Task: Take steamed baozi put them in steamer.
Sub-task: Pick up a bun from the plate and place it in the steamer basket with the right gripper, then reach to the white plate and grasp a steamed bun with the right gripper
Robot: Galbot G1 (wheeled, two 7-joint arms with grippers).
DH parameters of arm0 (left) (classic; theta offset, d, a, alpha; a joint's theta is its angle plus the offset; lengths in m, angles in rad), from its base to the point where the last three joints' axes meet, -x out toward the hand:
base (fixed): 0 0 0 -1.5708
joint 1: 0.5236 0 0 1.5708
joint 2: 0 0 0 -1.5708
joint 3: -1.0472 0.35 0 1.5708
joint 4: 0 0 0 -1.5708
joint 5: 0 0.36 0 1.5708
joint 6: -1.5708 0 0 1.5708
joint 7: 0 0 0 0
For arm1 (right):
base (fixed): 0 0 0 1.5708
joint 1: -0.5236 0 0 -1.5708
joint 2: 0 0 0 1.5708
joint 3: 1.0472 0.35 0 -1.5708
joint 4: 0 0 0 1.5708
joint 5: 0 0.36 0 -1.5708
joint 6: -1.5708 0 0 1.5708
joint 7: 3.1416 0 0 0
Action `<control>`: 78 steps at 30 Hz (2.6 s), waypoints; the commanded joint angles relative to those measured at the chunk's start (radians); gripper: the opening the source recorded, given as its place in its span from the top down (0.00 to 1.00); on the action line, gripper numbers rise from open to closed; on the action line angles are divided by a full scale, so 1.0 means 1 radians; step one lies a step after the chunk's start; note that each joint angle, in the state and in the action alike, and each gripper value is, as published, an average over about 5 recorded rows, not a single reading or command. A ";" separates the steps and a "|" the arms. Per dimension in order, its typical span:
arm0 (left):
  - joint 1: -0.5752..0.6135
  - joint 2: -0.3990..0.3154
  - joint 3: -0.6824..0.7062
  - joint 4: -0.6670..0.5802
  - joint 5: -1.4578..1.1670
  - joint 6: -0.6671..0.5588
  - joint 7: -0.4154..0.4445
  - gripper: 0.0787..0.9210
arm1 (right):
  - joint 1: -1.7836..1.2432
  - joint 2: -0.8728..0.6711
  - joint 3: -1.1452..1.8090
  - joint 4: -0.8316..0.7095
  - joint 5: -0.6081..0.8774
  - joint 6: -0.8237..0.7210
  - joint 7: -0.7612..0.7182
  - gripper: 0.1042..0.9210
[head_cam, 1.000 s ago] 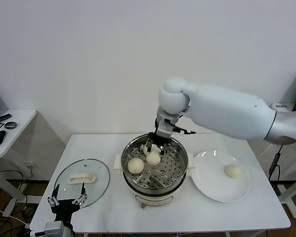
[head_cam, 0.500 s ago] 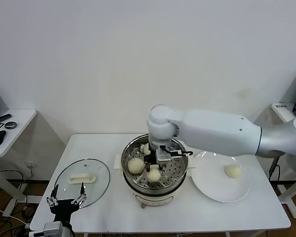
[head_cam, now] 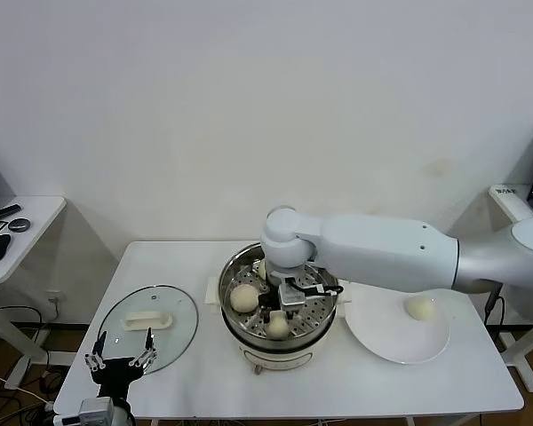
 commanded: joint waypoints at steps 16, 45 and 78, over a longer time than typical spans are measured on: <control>-0.002 0.003 0.006 -0.004 0.000 0.003 0.010 0.12 | 0.134 -0.281 0.192 0.070 0.234 -0.257 -0.022 0.12; 0.036 0.023 -0.002 -0.011 -0.030 0.018 0.035 0.12 | -0.598 -0.583 0.796 -0.371 -0.184 -0.646 -0.066 0.12; 0.047 0.027 -0.011 0.016 -0.015 0.014 0.033 0.12 | -0.670 -0.329 0.925 -0.622 -0.359 -0.472 0.021 0.12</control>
